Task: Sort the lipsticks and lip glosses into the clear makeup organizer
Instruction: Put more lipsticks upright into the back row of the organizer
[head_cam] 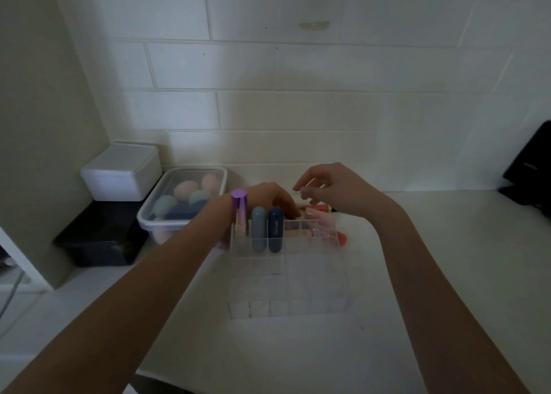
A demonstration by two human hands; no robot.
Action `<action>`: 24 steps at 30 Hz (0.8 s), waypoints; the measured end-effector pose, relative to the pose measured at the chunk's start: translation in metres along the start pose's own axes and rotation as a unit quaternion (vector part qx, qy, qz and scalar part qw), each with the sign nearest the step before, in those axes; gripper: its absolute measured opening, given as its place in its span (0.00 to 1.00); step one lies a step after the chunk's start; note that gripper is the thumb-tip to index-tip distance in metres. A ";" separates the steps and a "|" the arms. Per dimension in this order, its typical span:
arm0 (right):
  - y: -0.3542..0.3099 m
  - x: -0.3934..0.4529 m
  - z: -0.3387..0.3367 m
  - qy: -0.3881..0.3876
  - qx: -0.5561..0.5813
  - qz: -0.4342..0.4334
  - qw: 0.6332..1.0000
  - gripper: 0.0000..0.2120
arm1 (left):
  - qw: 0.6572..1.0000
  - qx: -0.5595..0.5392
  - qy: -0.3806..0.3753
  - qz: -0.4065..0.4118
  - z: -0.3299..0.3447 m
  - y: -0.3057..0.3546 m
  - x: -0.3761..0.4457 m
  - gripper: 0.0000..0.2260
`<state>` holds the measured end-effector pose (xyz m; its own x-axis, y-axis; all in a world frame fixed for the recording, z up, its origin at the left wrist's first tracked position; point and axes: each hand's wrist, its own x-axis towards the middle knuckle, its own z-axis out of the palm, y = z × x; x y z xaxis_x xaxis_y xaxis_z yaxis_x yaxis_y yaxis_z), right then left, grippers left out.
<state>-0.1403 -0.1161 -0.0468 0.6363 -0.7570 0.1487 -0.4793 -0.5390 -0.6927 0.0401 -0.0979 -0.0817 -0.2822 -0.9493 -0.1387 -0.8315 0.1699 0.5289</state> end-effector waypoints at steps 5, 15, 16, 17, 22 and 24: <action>0.002 0.001 0.003 -0.008 0.010 0.008 1.000 0.04 | 0.999 -0.020 -0.025 -0.004 0.002 0.000 0.003 0.14; -0.002 -0.003 0.003 0.007 0.098 0.011 0.995 0.04 | 0.938 -0.269 0.214 0.041 -0.016 0.011 -0.017 0.16; -0.005 -0.003 0.002 0.018 0.128 0.010 0.992 0.04 | 0.919 -0.323 0.224 0.046 -0.020 0.015 -0.022 0.18; -0.007 -0.004 0.001 0.029 0.151 0.006 0.988 0.07 | 0.899 -0.372 0.225 0.057 -0.023 0.020 -0.026 0.19; -0.020 -0.008 -0.005 0.057 0.215 -0.033 0.974 0.20 | 0.849 -0.455 0.233 0.132 -0.030 0.038 -0.042 0.18; -0.023 -0.008 -0.009 0.055 0.249 -0.046 0.966 0.22 | 0.844 -0.446 0.248 0.167 -0.034 0.039 -0.045 0.18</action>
<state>-0.1405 -0.1010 -0.0258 0.5805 -0.7642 0.2811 -0.0570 -0.3825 -0.9222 0.0363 -0.0571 -0.0261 -0.0105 -0.9199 0.3920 0.0086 0.3919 0.9200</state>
